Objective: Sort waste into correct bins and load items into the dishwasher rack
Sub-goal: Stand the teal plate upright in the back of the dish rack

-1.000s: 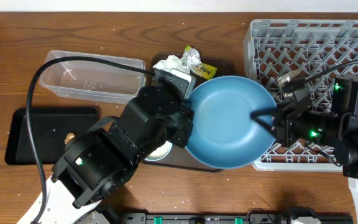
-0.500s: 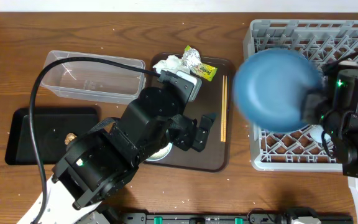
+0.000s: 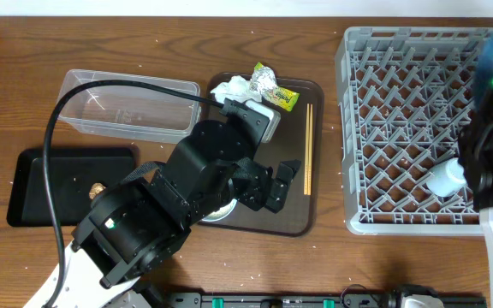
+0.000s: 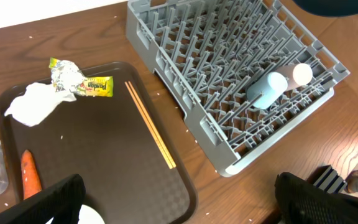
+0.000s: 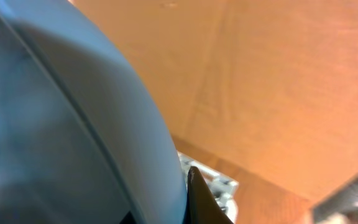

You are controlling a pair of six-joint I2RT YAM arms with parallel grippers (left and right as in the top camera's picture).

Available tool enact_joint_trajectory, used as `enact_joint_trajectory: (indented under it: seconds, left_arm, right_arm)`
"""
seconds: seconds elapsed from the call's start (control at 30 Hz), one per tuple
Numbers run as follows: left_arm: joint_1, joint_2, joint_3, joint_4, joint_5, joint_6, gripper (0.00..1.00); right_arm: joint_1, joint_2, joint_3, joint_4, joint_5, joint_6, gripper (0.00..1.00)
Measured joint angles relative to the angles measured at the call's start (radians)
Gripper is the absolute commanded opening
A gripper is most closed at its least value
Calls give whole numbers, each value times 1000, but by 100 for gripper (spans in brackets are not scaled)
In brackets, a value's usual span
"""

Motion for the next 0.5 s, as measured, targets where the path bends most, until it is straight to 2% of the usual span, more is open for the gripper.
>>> enact_joint_trajectory:
  seconds: [0.1,0.27,0.4,0.5]
  left_arm:
    - [0,0,0,-3,6,0,98]
    - [0,0,0,-10,13,0,98]
    - [0,0,0,-28,16,0,98]
    - [0,0,0,-55,16,0,98]
  right_arm:
    - [-44,67,0,61,49,-33,1]
    - [-89,179,-5,303,79,-184,1]
    - [-117,267,-5,526,62,-425,1]
    - [-123,321,-5,610,9,-608,1]
